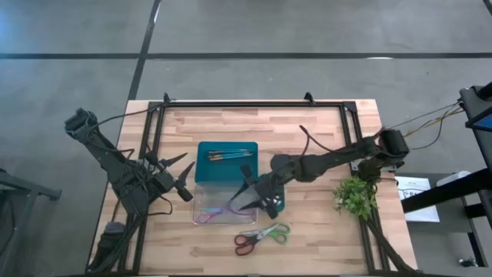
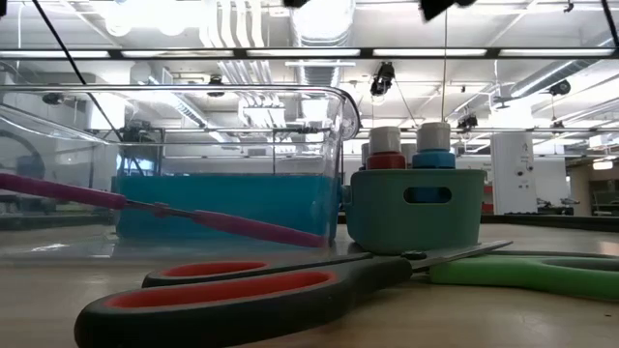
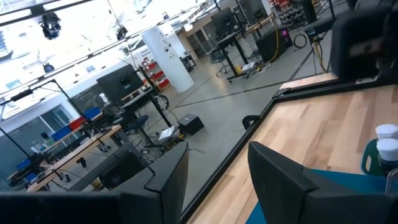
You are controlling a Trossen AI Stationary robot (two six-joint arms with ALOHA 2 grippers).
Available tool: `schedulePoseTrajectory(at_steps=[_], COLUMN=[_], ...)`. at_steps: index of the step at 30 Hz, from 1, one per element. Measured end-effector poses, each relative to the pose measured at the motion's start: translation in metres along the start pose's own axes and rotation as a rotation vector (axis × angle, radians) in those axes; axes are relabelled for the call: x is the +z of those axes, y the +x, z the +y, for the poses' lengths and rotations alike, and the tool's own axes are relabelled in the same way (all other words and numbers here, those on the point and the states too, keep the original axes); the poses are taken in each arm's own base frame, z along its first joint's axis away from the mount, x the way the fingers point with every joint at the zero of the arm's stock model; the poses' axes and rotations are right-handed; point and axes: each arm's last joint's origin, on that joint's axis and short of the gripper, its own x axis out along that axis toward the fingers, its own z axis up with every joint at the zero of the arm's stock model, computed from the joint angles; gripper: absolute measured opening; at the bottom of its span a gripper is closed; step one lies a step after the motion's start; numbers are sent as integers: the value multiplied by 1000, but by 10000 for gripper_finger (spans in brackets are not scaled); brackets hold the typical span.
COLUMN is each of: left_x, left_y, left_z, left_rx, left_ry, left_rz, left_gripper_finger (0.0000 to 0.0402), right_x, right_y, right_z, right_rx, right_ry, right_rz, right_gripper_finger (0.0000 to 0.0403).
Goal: Pick & Place Paint Supplies
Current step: Put the green scissors into the transparent bin
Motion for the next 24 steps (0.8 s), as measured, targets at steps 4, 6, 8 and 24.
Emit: schedulePoseTrajectory(at_steps=[4,6,8,24], left_x=[0,0,0,2], left_y=[0,0,0,0], left_z=[0,0,0,1], left_rx=[0,-1,-1,-3], left_ry=[-1,0,-1,-35], left_rz=[0,0,0,-1], left_gripper_finger=[173,173,173,173], right_x=[14,18,21,16], right_y=[-10,-16,-20,-23], right_z=[22,36,51,174], right_rx=[9,-6,-6,113], right_ry=[54,78,102,349], right_rz=[74,130,194,495], right_gripper_finger=[182,182,182,182])
